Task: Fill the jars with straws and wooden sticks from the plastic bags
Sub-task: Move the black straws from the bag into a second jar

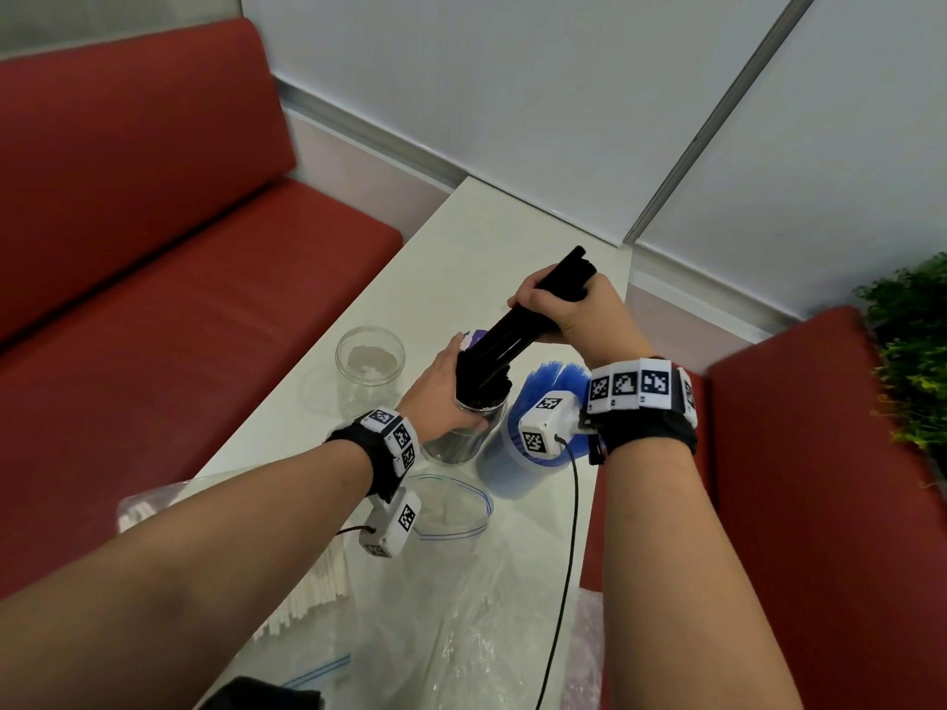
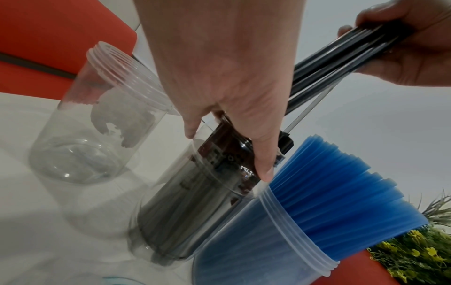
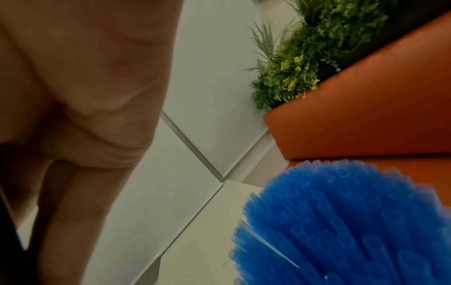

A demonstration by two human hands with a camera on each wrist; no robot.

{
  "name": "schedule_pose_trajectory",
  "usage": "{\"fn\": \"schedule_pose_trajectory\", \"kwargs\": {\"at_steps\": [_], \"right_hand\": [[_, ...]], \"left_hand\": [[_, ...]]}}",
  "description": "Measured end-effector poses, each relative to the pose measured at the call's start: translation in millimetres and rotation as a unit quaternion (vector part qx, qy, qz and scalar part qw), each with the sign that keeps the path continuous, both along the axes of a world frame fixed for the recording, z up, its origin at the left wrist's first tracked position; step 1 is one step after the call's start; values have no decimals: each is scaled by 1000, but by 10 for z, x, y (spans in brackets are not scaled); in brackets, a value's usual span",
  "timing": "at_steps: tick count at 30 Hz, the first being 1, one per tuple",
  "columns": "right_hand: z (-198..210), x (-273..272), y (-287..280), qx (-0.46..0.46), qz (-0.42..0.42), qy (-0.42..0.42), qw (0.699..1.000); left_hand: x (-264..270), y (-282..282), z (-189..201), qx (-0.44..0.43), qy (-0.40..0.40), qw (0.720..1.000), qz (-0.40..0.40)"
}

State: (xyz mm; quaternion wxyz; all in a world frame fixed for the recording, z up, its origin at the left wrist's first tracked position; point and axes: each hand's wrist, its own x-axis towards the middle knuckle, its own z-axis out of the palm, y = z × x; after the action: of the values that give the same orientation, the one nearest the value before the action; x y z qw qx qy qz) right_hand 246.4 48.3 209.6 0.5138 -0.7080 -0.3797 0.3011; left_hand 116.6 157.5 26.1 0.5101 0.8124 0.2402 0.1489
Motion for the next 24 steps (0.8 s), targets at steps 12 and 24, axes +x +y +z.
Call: {"fn": "schedule_pose_trajectory", "kwargs": {"at_steps": [12, 24], "right_hand": [[-214, 176, -114, 39, -25, 117, 992], [-347, 266, -33, -4, -51, 180, 982]], "left_hand": [[-107, 40, -105, -114, -16, 993, -24], [-201, -3, -188, -94, -23, 995, 10]]}}
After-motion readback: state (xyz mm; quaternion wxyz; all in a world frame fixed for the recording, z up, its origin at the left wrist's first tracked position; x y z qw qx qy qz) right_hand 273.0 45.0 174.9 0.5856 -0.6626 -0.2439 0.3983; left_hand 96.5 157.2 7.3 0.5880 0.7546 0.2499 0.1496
